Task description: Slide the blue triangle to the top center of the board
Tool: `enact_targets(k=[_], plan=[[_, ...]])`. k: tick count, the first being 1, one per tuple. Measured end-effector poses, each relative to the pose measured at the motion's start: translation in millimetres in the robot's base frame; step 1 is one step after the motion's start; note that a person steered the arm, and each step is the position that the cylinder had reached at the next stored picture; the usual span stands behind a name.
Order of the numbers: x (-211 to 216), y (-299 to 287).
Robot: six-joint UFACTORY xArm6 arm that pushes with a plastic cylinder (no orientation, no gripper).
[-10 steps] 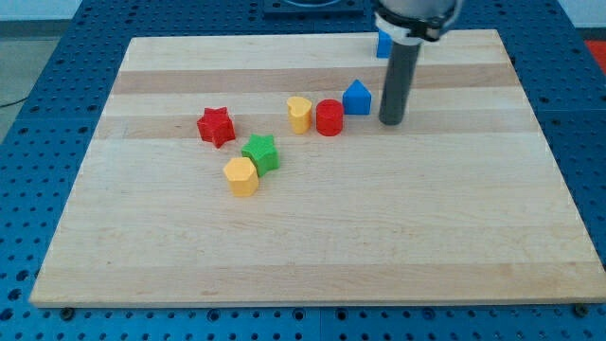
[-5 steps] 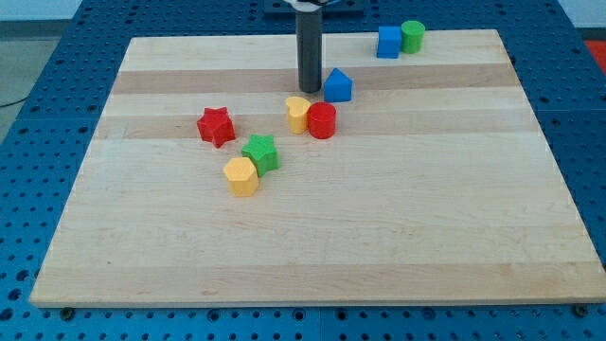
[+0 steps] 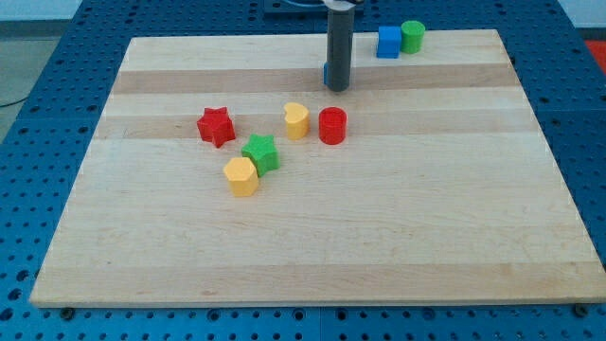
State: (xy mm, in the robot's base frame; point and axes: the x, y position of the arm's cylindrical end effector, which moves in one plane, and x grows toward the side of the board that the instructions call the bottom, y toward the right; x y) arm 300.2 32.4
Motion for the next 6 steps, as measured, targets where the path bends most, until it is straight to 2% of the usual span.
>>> enact_targets(k=[2,6], plan=[[-37,0],[-46,0]])
